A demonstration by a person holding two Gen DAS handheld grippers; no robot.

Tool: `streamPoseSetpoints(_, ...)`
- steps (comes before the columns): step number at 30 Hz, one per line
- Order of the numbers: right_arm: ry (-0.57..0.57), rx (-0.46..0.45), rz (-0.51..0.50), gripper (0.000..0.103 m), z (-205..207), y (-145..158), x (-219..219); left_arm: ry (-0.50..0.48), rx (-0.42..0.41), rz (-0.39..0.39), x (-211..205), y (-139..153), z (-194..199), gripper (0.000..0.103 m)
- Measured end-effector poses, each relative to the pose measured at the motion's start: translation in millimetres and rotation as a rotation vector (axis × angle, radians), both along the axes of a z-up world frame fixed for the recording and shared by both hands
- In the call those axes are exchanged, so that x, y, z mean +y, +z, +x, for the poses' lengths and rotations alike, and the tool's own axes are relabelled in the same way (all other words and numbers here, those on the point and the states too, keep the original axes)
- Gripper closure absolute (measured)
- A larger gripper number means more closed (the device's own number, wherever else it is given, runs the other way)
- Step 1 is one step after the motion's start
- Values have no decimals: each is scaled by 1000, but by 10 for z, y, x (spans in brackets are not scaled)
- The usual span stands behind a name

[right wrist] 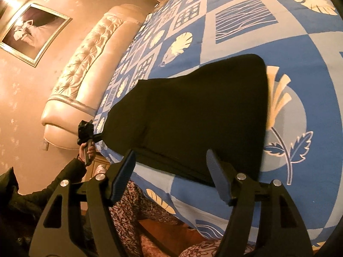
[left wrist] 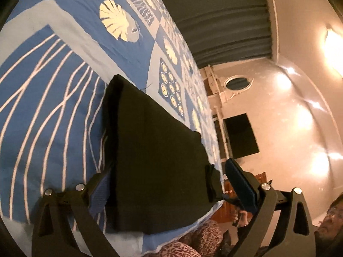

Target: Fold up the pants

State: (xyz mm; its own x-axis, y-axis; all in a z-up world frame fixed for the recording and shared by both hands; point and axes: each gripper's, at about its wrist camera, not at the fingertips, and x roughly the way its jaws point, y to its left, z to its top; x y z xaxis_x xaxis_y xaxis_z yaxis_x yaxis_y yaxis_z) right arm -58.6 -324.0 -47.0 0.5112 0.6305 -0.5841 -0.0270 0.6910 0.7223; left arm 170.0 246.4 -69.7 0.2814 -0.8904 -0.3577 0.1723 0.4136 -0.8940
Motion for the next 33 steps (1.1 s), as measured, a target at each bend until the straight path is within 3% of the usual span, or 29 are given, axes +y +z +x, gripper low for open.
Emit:
streamPoseSetpoints(3, 2, -7, 7, 35, 24, 22, 33, -4, 15, 69, -78, 5, 97, 7)
streamPoseSetpoints(7, 13, -11, 10, 34, 57, 18, 92, -13, 32, 91, -132, 2, 136, 7)
streamPoseSetpoints(12, 22, -7, 6, 34, 96, -6, 154, -59, 0, 222, -374, 94, 78, 7)
streamPoseSetpoints(15, 17, -14, 11, 34, 102, 9, 151, -68, -6, 255, -411, 80, 74, 11)
streamPoseSetpoints(16, 17, -16, 13, 33, 101, 11, 151, -66, -2, 273, -412, 72, 76, 31)
streamPoseSetpoints(17, 15, -17, 12, 33, 103, 12, 155, -56, 20, 305, -399, 42, 84, 63)
streamPoseSetpoints(18, 14, -17, 11, 33, 103, 11, 155, -47, 40, 315, -383, 7, 88, 71)
streamPoseSetpoints(20, 13, -16, 14, 33, 109, 2, 148, -31, 84, 261, -325, -69, 91, 76)
streamPoseSetpoints(23, 10, -19, 12, 33, 106, 9, 144, -28, 69, 249, -331, -28, 56, 86)
streamPoseSetpoints(26, 4, -27, 17, 33, 105, 35, 131, -24, 29, 241, -360, 132, -17, 88)
streamPoseSetpoints(29, -3, -32, 16, 33, 95, 47, 119, -29, -1, 162, -439, 347, -48, 88)
streamPoseSetpoints(33, -11, -33, 13, 33, 88, 51, 103, -63, -65, 151, -741, 686, -149, 88)
